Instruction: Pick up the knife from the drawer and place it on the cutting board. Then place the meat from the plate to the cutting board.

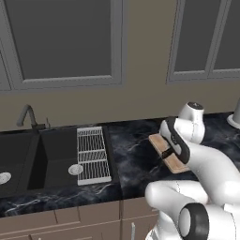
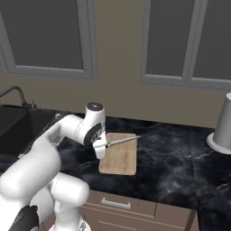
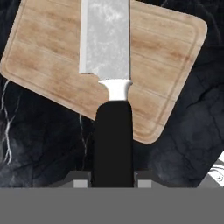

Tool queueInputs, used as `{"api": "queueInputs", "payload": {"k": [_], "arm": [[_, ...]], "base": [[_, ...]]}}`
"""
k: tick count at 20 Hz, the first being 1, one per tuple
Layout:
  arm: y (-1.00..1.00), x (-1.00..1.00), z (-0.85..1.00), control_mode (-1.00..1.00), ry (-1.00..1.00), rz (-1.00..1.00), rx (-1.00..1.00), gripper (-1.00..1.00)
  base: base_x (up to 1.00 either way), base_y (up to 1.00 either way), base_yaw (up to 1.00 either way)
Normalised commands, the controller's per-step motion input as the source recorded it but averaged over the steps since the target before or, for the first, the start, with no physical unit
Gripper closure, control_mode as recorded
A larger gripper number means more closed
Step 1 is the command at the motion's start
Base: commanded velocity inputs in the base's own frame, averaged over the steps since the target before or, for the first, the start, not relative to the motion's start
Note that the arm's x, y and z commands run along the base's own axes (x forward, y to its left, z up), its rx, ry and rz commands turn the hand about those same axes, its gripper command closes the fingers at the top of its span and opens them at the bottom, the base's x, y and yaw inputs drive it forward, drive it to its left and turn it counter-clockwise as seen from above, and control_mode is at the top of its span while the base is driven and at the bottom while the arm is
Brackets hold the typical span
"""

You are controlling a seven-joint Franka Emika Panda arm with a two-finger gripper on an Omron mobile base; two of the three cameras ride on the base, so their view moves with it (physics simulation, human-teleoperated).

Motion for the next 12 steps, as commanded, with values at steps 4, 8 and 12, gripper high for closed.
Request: {"api": "queueInputs", "payload": {"k": [4, 8, 12], "arm": [[-0.39, 0.16, -0.12, -1.0, 0.03, -0.07, -0.02, 1.0], [-0.28, 0.14, -0.17, -1.0, 0.06, -0.03, -0.01, 1.0], [-0.05, 0.35, -0.15, -1.0, 0.07, 0.0, 0.0, 1.0]], "base": [[0.0, 0.0, 0.0], [0.0, 0.0, 0.0], [0.0, 0.0, 0.0]]}}
